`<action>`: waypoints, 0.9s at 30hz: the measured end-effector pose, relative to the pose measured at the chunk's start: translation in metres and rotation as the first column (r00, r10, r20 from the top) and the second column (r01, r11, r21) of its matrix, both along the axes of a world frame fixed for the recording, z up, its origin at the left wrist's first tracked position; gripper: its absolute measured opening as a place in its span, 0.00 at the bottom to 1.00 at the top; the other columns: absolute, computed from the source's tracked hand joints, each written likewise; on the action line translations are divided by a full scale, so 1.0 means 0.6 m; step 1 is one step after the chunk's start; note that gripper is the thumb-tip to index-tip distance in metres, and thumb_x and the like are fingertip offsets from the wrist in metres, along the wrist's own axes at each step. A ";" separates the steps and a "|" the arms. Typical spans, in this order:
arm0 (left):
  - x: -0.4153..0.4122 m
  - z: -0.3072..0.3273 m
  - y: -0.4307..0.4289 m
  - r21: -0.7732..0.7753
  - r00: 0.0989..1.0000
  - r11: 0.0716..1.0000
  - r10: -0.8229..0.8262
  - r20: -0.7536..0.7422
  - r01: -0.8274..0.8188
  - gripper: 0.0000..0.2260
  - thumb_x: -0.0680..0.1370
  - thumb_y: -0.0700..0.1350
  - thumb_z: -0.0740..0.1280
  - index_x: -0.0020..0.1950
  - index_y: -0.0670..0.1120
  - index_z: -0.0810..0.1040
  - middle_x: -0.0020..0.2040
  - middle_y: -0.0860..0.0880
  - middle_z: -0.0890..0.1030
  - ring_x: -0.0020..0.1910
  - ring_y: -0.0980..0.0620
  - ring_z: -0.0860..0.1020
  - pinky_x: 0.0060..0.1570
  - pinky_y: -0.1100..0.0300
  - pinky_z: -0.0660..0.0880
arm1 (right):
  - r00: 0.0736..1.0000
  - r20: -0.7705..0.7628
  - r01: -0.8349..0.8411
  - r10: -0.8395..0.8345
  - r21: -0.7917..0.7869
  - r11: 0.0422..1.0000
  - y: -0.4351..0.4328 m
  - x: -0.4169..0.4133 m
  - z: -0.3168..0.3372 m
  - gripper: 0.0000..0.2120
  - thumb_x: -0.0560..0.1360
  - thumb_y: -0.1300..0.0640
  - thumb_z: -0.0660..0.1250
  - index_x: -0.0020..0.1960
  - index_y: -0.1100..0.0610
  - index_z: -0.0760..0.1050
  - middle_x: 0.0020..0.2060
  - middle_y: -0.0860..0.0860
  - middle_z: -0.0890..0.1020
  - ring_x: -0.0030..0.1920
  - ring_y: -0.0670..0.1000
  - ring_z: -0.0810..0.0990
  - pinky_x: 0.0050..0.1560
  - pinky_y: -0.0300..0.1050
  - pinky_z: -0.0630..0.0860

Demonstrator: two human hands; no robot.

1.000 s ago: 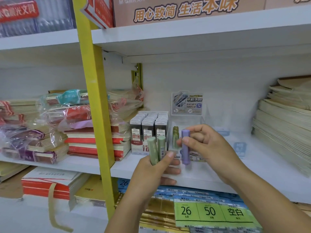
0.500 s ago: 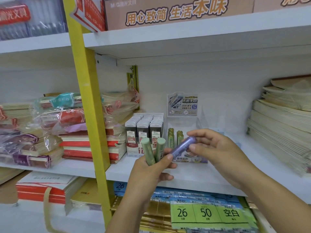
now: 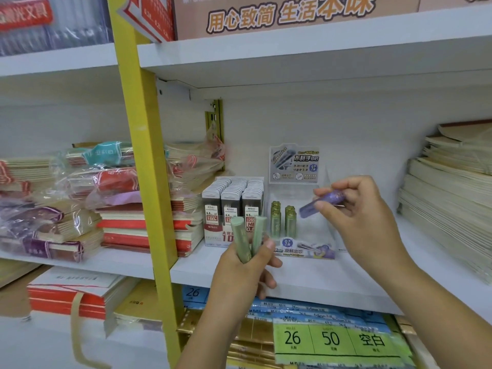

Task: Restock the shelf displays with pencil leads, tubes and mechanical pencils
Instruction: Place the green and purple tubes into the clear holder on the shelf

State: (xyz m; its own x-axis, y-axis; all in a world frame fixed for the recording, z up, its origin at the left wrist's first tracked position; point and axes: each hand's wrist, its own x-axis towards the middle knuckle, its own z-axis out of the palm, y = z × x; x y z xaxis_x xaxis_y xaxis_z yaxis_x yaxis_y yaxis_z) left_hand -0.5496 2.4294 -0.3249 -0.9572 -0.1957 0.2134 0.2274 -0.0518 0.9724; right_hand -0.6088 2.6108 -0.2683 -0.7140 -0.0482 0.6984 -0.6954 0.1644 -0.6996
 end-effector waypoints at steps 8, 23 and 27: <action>-0.001 -0.002 -0.003 -0.015 0.999 1.000 -0.021 0.033 0.021 0.08 0.78 0.53 0.68 0.52 0.51 0.79 0.38 0.50 0.85 0.26 0.55 0.77 0.23 0.63 0.72 | 0.998 -0.042 0.063 -0.054 0.267 0.962 -0.007 -0.036 -0.033 0.18 0.73 0.59 0.72 0.49 0.36 0.73 0.44 0.39 0.83 0.45 0.40 0.82 0.50 0.41 0.80; 0.000 -0.005 -0.002 -0.008 0.999 1.000 -0.029 0.037 0.030 0.08 0.79 0.52 0.68 0.53 0.50 0.80 0.39 0.49 0.85 0.27 0.55 0.77 0.24 0.63 0.71 | 0.998 -0.022 0.060 -0.056 0.277 0.959 -0.007 -0.052 -0.049 0.17 0.78 0.59 0.66 0.55 0.36 0.72 0.44 0.42 0.80 0.47 0.44 0.80 0.52 0.51 0.80; 0.001 -0.006 -0.002 -0.007 0.999 0.999 -0.035 0.032 0.035 0.08 0.79 0.53 0.68 0.53 0.50 0.79 0.39 0.49 0.85 0.27 0.55 0.77 0.24 0.63 0.71 | 0.998 -0.013 0.055 -0.053 0.252 0.966 -0.005 -0.050 -0.055 0.18 0.78 0.61 0.66 0.53 0.36 0.73 0.43 0.45 0.81 0.43 0.41 0.80 0.40 0.37 0.80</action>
State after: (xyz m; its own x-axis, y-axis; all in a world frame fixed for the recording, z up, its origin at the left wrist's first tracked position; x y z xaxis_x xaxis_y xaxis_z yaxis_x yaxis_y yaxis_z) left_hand -0.5492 2.4280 -0.3283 -0.9698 -0.1607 0.1837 0.1941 -0.0518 0.9796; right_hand -0.6390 2.6079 -0.3012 -0.7162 -0.1848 0.6730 -0.6847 0.3727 -0.6263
